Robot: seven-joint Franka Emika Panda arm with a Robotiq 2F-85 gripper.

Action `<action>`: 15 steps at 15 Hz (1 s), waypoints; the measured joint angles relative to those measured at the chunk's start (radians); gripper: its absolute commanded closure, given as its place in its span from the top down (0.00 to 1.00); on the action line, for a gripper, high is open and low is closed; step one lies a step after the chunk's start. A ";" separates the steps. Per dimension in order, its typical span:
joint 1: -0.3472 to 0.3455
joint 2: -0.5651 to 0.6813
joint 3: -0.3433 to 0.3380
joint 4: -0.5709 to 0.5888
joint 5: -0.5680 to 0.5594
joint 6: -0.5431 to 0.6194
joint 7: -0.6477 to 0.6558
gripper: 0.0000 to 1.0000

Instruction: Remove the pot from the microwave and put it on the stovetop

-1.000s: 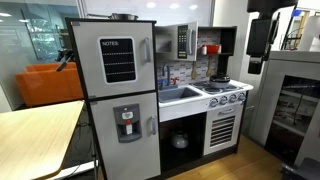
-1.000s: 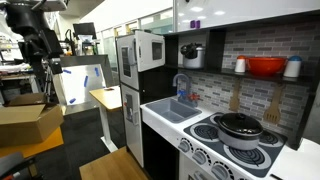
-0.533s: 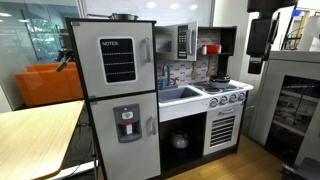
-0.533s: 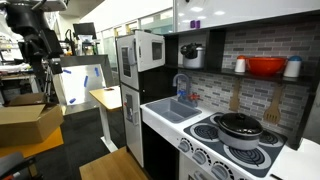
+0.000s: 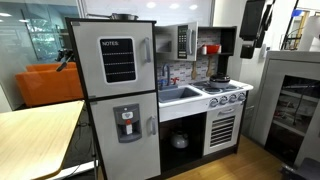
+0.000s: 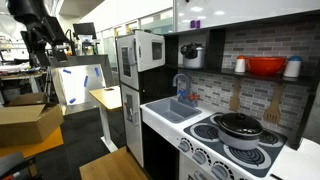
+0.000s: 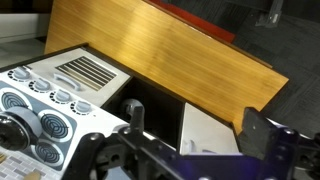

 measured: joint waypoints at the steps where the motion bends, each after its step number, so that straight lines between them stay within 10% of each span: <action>1: 0.000 0.001 0.000 0.022 -0.001 0.000 -0.002 1.00; 15: -0.003 0.200 -0.143 0.405 -0.057 -0.054 -0.173 1.00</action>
